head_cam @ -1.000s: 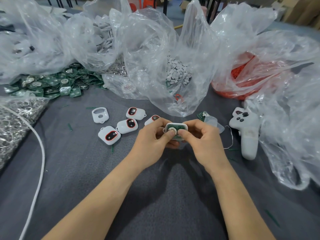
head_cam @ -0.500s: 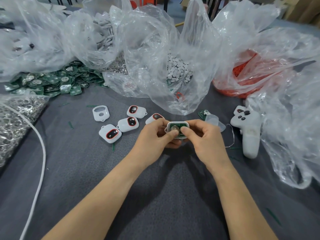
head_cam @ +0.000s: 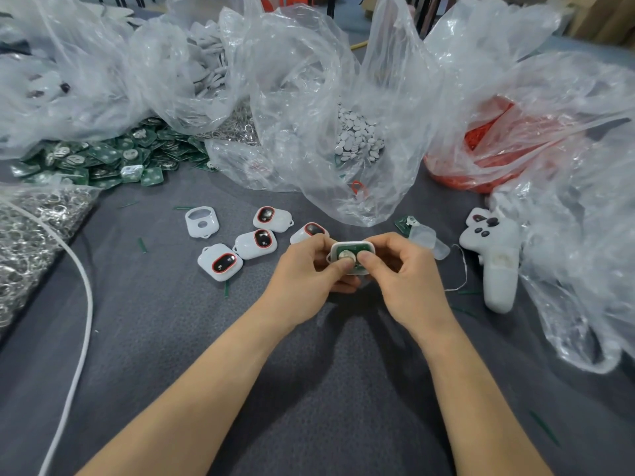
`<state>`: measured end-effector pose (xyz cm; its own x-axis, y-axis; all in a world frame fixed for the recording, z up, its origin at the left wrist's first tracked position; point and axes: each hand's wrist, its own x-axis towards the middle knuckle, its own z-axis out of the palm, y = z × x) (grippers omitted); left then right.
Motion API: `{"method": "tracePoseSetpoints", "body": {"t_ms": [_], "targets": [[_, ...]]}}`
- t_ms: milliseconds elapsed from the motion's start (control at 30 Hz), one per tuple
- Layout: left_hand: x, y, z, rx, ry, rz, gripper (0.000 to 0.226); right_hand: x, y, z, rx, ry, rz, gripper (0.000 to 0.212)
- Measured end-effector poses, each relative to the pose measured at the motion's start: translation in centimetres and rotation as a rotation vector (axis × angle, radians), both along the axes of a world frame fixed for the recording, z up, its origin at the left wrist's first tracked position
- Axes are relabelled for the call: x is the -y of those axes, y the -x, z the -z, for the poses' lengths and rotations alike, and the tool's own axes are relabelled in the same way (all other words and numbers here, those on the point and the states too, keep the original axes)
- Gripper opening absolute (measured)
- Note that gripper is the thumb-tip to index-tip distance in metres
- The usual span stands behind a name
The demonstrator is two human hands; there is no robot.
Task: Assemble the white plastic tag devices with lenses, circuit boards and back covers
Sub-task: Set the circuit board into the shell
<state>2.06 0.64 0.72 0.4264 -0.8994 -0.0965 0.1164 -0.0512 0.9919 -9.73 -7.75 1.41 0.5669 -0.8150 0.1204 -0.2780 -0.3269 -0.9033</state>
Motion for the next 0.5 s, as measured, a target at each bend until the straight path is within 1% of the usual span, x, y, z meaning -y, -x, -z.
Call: {"method": "tracePoseSetpoints", "body": {"t_ms": [133,167,233,367,500], "targets": [[0.09,0.28,0.28,0.066,0.02,-0.025,0.002,-0.02,-0.09,0.08,0.018,0.029,0.018,0.008],[0.11,0.3,0.31,0.059,0.028,-0.028,0.001,0.0,-0.11,0.12,0.022,0.032,0.021,0.008],[0.14,0.25,0.27,0.018,0.049,-0.033,0.004,0.1,-0.16,0.14,0.048,0.017,0.026,0.009],[0.07,0.0,-0.09,-0.076,0.091,0.005,0.011,0.08,-0.2,0.05,0.1,-0.003,0.021,0.018],[0.06,-0.13,-0.06,0.0,0.072,-0.009,0.007,0.06,-0.13,0.21,0.065,0.009,0.015,0.016]]}}
